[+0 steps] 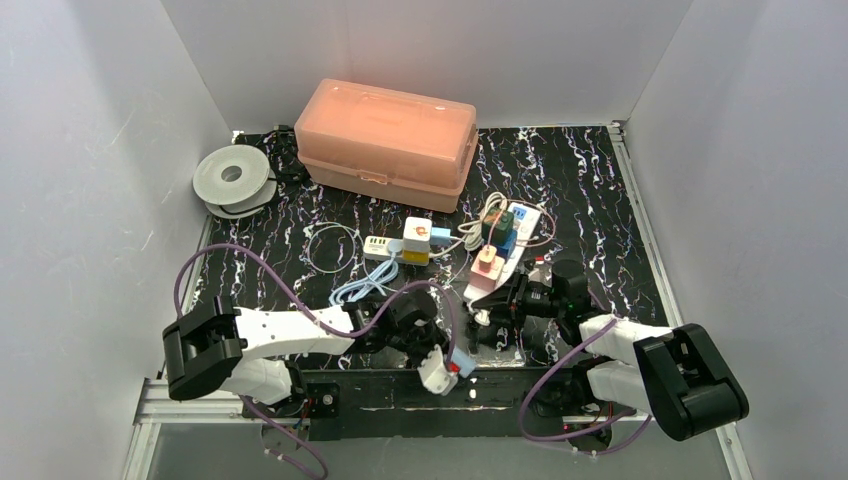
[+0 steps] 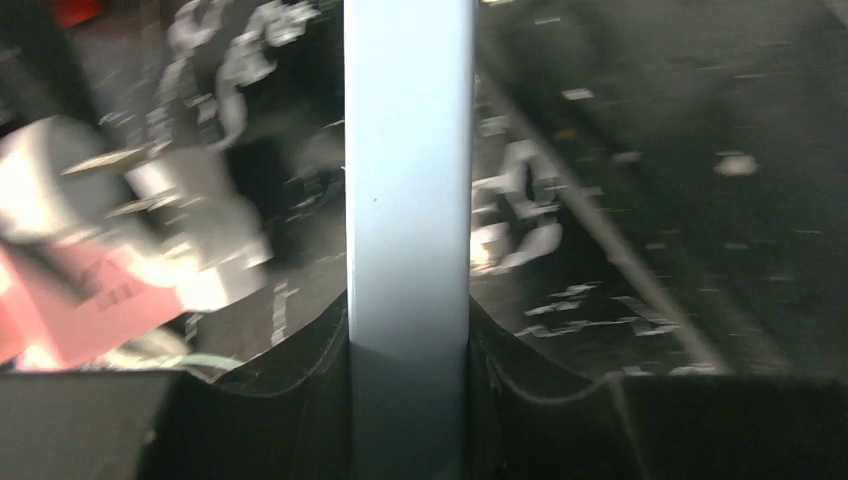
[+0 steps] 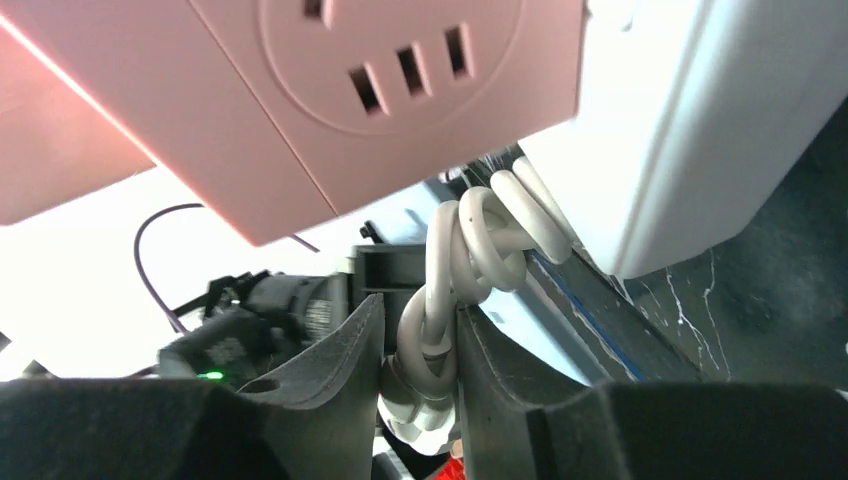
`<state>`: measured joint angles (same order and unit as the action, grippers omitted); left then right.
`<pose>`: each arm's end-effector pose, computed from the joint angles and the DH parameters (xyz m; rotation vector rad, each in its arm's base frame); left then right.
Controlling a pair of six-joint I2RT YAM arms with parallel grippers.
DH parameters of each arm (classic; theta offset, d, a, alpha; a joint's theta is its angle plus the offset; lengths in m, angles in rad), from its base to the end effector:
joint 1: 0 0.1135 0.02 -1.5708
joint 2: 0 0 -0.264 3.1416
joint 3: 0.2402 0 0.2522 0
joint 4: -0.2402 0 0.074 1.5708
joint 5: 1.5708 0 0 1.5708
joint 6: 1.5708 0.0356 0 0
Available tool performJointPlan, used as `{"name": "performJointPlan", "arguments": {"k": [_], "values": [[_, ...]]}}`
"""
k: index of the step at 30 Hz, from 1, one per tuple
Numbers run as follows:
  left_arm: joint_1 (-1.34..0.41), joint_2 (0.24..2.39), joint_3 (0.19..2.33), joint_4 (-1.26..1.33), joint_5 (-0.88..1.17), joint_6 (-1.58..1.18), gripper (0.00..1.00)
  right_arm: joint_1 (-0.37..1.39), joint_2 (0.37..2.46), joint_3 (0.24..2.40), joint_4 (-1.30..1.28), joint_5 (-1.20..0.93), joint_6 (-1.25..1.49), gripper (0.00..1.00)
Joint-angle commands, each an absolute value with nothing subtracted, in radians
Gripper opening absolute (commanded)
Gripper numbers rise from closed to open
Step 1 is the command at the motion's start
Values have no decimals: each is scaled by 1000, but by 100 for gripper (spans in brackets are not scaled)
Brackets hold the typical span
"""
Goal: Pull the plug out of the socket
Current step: Remove the plug from the socket, then place the plug at the corner of the board.
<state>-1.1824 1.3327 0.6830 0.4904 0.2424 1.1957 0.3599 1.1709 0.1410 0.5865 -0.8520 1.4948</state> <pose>0.1043 -0.2774 0.2524 1.6629 0.4752 -0.1998 0.1617 0.0895 0.1358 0.7092 2.3931 1.8665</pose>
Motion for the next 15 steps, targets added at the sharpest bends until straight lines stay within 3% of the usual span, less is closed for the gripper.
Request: {"name": "performJointPlan", "arguments": {"k": [1,9,15], "values": [[-1216,1300,638,318,399,1256,0,322,1166,174,768,-863,1538,1],[-1217,1337,649,381,345,1241,0,319,1187,182,735,-871,1516,1],[-1216,1385,705,412,251,1206,0,316,1151,214,366,-838,1282,1]]}}
